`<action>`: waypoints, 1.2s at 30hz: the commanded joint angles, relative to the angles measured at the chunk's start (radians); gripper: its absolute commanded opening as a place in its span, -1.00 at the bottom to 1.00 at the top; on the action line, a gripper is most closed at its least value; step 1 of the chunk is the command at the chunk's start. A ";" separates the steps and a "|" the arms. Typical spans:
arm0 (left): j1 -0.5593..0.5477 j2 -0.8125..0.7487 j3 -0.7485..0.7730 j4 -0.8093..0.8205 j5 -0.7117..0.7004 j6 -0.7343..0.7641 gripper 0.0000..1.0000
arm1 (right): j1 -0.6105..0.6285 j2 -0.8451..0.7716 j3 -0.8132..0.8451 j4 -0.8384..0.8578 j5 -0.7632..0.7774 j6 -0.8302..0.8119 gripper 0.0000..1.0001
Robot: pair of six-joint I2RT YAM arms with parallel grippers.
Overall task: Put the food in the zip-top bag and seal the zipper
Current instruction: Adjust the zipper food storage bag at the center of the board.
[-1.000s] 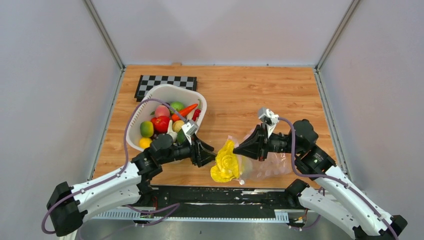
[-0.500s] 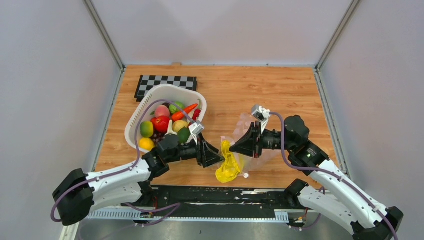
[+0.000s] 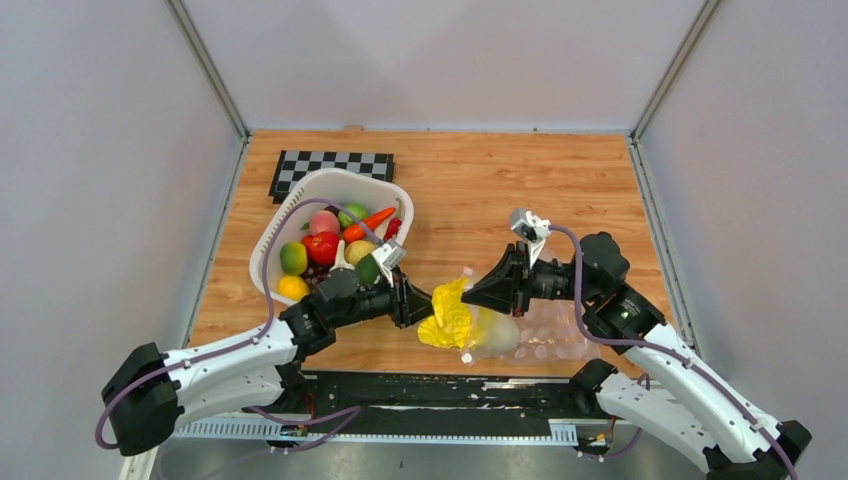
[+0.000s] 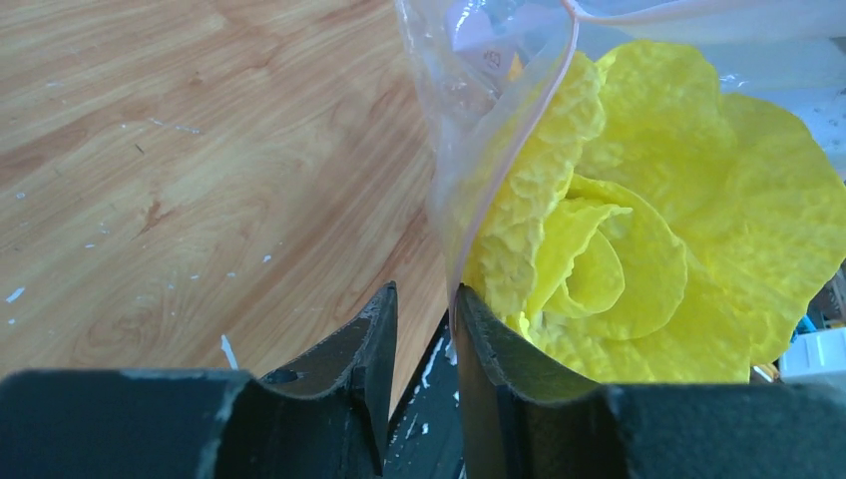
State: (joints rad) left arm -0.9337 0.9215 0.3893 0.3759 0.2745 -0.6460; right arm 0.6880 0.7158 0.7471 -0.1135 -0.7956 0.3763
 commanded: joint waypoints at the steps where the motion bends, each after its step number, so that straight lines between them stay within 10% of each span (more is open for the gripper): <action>1: -0.004 -0.008 0.035 0.027 -0.021 0.018 -0.25 | 0.001 0.002 0.035 0.097 -0.033 0.023 -1.00; 7: -0.005 0.105 0.058 0.167 0.126 -0.016 0.01 | 0.000 0.001 0.025 0.101 -0.020 0.030 -1.00; 12: -0.023 0.148 0.057 0.189 0.104 -0.029 -0.37 | 0.000 0.001 0.022 0.104 -0.015 0.034 -1.00; 19: -0.031 0.028 0.119 -0.045 -0.044 0.057 -0.93 | -0.001 0.023 0.024 0.055 0.042 0.012 -1.00; 36: -0.031 -0.045 0.533 -0.637 -0.272 0.193 -1.00 | 0.022 0.148 0.346 -0.627 0.635 -0.018 -1.00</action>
State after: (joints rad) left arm -0.9607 0.8722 0.8680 -0.1596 0.0422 -0.4873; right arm 0.6914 0.8574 0.9859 -0.5491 -0.3885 0.3645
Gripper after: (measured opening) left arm 0.008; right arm 0.015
